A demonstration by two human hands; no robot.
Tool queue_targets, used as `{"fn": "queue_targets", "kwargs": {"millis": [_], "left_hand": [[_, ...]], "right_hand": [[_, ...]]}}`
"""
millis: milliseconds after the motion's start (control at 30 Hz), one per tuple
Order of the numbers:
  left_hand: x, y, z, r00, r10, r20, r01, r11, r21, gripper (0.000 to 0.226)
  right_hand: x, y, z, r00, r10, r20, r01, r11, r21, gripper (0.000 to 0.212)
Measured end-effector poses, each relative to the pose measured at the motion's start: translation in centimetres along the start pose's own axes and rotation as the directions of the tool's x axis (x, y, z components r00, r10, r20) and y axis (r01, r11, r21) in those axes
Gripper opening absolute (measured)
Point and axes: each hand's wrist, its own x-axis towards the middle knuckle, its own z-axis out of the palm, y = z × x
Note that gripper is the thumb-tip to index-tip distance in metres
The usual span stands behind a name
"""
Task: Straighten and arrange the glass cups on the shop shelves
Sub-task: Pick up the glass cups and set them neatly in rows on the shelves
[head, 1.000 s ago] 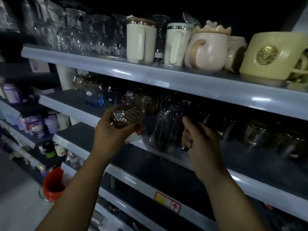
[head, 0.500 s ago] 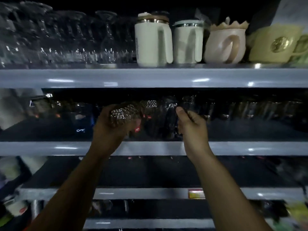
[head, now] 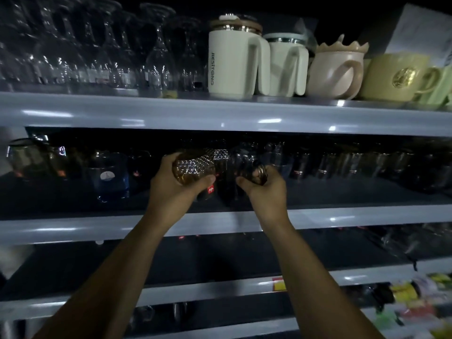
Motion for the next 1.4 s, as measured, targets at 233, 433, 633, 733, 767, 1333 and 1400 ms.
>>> {"fn": "queue_targets", "kwargs": {"millis": [233, 433, 633, 733, 767, 1333, 1400], "left_hand": [[0.4, -0.9, 1.3, 0.999, 0.023, 0.026, -0.024, 0.998, 0.056, 0.079], [0.9, -1.5, 1.9, 0.998, 0.041, 0.056, -0.045, 0.996, 0.083, 0.080], [1.5, -2.1, 2.7, 0.995, 0.032, 0.098, -0.047, 0.985, 0.164, 0.086], [1.6, -2.3, 3.3, 0.996, 0.005, 0.093, -0.024, 0.980, 0.199, 0.089], [1.7, -2.3, 3.5, 0.996, 0.002, 0.089, -0.021, 0.977, 0.214, 0.089], [2.2, -1.4, 2.8, 0.991, 0.043, 0.127, -0.094, 0.901, 0.424, 0.084], [2.3, -1.4, 2.9, 0.991, 0.050, 0.122, -0.097, 0.902, 0.420, 0.083]], "right_hand": [[0.4, 1.1, -0.1, 0.996, -0.065, -0.055, 0.059, 0.992, -0.115, 0.025], [1.1, 1.3, -0.1, 0.990, -0.107, -0.092, 0.086, 0.975, -0.205, 0.026], [2.0, 2.0, -0.3, 0.986, -0.130, -0.103, 0.096, 0.954, -0.285, 0.027], [2.3, 2.3, -0.5, 0.984, -0.152, -0.094, 0.116, 0.942, -0.314, 0.030], [2.4, 2.4, -0.6, 0.984, -0.154, -0.090, 0.118, 0.940, -0.319, 0.031], [2.0, 2.8, -4.4, 0.951, -0.294, -0.101, 0.248, 0.914, -0.320, 0.037], [1.8, 2.4, -5.1, 0.937, -0.324, -0.132, 0.271, 0.911, -0.310, 0.035]]}}
